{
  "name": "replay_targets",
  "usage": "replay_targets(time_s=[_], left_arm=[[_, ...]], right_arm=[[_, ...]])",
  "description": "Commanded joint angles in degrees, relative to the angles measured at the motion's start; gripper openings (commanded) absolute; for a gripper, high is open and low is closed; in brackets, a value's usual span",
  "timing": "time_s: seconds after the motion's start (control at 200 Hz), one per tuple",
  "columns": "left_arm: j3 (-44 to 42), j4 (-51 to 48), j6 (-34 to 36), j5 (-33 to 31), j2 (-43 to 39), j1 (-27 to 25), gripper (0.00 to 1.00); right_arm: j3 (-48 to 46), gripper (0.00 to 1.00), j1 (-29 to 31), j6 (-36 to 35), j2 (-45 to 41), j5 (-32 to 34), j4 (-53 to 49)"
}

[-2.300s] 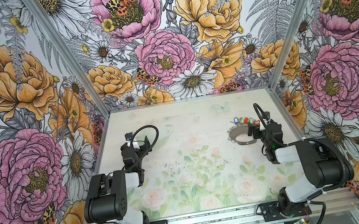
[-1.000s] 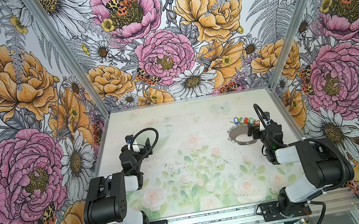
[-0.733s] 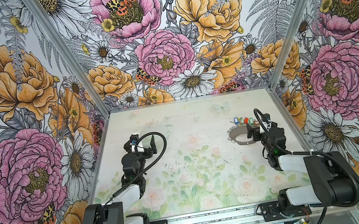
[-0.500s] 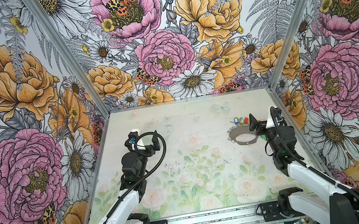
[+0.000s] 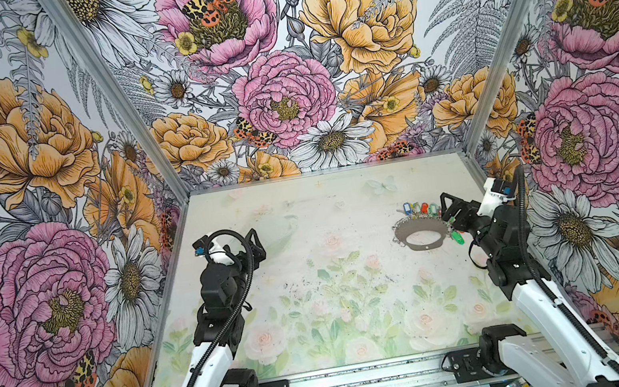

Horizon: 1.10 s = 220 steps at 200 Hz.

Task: Put the keys on the keyring
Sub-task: 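Reach the right gripper to the metal key plate and grasp its edge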

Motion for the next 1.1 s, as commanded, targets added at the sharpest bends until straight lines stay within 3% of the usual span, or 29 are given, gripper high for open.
replay_targets(time_s=[0.0, 0.15, 0.385, 0.831, 1.096], left_arm=[[2.2, -5.1, 0.6, 2.0, 1.9, -2.0, 0.99], [5.3, -11.5, 5.4, -2.3, 6.2, -9.6, 0.99], [4.3, -13.9, 11.3, -10.3, 6.3, -18.5, 0.99], [1.5, -11.9, 11.9, -10.7, 1.5, -18.7, 0.99], [1.6, -11.6, 12.0, -11.1, 2.7, -18.8, 0.99]], right_arm=[[4.0, 0.99, 0.2, 0.3, 4.8, 1.0, -10.7], [7.1, 0.99, 2.1, -0.2, 14.4, 0.5, -16.0], [12.8, 0.99, 8.5, -1.4, 26.5, 2.3, -17.5], [24.8, 1.0, 13.1, 0.6, 48.8, -0.3, -17.9], [26.2, 0.99, 16.0, 2.1, 54.6, -1.0, -17.9]])
